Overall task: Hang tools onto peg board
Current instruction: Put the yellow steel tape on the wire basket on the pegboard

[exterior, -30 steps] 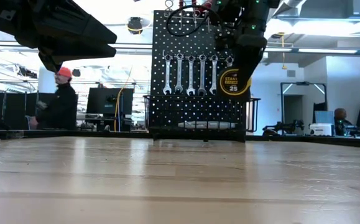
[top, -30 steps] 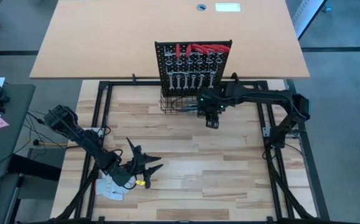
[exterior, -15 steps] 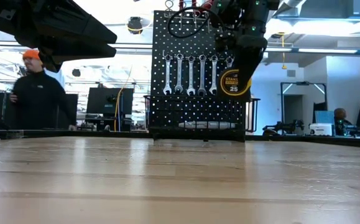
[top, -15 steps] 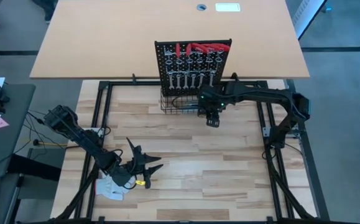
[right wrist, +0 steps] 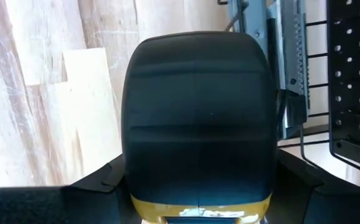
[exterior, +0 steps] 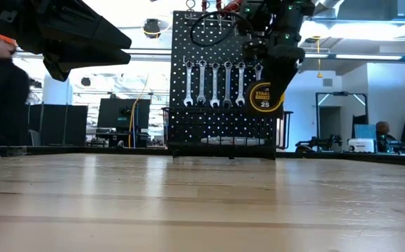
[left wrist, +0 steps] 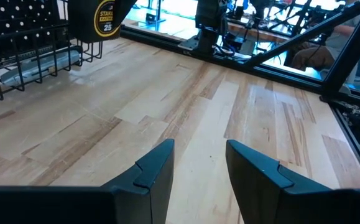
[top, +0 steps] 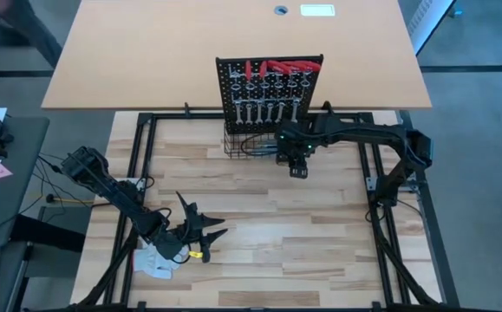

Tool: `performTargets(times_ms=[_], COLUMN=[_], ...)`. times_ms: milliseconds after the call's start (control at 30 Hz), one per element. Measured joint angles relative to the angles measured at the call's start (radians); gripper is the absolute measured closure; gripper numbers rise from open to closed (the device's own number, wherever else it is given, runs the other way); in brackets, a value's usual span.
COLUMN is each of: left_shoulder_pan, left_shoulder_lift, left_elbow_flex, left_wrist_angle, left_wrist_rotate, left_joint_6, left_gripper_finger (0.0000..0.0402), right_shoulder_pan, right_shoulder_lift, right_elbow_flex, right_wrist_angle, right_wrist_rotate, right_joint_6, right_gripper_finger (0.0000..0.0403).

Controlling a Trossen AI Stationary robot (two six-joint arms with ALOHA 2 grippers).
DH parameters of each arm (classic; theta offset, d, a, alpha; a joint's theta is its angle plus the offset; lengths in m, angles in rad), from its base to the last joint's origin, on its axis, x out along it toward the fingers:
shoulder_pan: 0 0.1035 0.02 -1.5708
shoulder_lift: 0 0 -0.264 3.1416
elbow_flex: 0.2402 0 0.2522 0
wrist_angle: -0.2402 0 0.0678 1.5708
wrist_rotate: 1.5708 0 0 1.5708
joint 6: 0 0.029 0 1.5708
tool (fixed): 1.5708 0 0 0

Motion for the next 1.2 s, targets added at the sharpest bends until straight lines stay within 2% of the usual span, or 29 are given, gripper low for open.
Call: performTargets(times_ms=[467,833,1033,1200], left_shoulder_pan=[0.000,0.000,0.000,0.000], left_shoulder_lift=[0.000,0.000,0.000,0.000], left_elbow_flex=[0.000,0.000,0.000,0.000], left_wrist_angle=[0.000,0.002,0.002,0.002], left_wrist_rotate=[0.000,0.000,0.000,0.000], left_joint_6=[0.000,0.007,0.007,0.007], left_gripper_finger=[0.0261,0.0261,0.0261,0.0261], right_shoulder_pan=[-0.015,0.013,0.059,0.163], right_shoulder_lift=[-0.002,-0.001,-0.001,-0.001], right_elbow_flex=[-0.008,0.085,0.148,0.165], right_wrist_angle=[0.012,-0.043,-0.107,-0.167], right_wrist_rotate=[-0.009,-0.001,0.011,0.030], right_joint_6=[-0.020,-0.023,-0.001,0.032], right_gripper_finger=[0.0160,0.0160,0.0160,0.0160])
